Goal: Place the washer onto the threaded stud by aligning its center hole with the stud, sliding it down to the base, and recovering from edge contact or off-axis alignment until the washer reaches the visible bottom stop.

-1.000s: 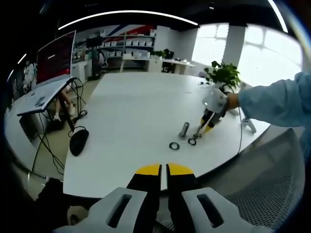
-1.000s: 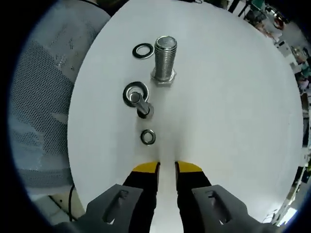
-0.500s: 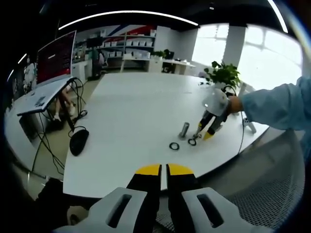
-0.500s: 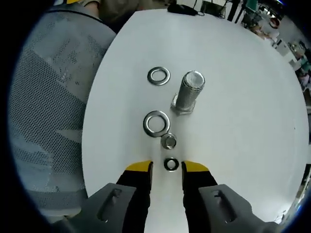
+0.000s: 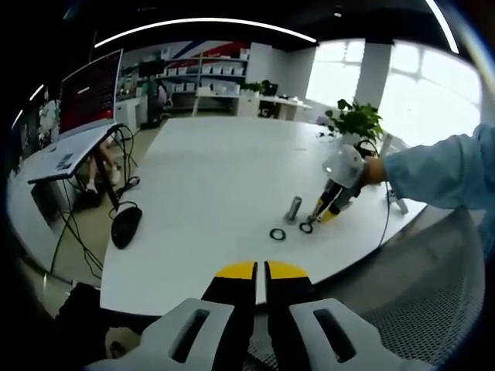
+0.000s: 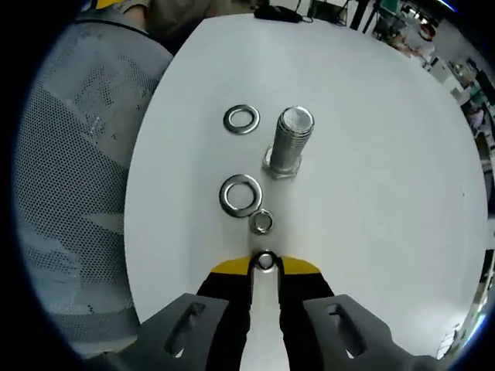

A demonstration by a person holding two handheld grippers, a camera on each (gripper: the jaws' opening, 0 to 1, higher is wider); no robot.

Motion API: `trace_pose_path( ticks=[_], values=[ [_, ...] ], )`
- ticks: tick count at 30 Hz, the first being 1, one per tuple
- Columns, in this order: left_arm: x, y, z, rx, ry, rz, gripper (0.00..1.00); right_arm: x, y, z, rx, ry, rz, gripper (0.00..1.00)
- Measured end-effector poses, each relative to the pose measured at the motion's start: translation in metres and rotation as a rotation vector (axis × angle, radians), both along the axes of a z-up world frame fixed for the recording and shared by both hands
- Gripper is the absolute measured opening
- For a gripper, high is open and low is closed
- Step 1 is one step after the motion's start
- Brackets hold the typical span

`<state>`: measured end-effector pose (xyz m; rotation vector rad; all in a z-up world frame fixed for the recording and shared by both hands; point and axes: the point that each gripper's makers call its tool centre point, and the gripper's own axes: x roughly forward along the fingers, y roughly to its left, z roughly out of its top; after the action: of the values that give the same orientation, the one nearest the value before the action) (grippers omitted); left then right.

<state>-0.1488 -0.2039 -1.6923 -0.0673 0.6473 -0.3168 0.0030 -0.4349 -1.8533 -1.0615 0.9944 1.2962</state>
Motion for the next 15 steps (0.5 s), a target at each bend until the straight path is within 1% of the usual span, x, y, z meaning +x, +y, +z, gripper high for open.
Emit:
trace_pose_path(
  ticks=[3,6,9,11,13,15],
  values=[
    [0.0,0.0,0.0,-0.001,-0.002,0.001,0.01,0.001,-0.004,0.003,-0.016,-0.031,0.003,0.13],
    [0.0,0.0,0.0,0.0,-0.003,-0.003,0.01,0.0,-0.002,0.013,0.012,-0.019,-0.026,0.13],
    [0.0,-0.001,0.001,0.001,-0.004,-0.007,0.01,-0.001,-0.002,0.018,0.015,-0.023,-0.029,0.13],
    [0.0,-0.001,0.001,0.0,-0.005,-0.007,0.01,-0.001,0.001,0.023,0.034,-0.04,-0.045,0.13],
    [0.0,-0.001,0.001,0.0,-0.004,-0.008,0.01,0.001,0.001,0.027,0.036,-0.059,-0.05,0.13],
    [0.0,-0.001,0.001,0.001,-0.003,-0.009,0.01,0.001,0.003,0.032,0.048,-0.067,-0.06,0.13]
  ],
)
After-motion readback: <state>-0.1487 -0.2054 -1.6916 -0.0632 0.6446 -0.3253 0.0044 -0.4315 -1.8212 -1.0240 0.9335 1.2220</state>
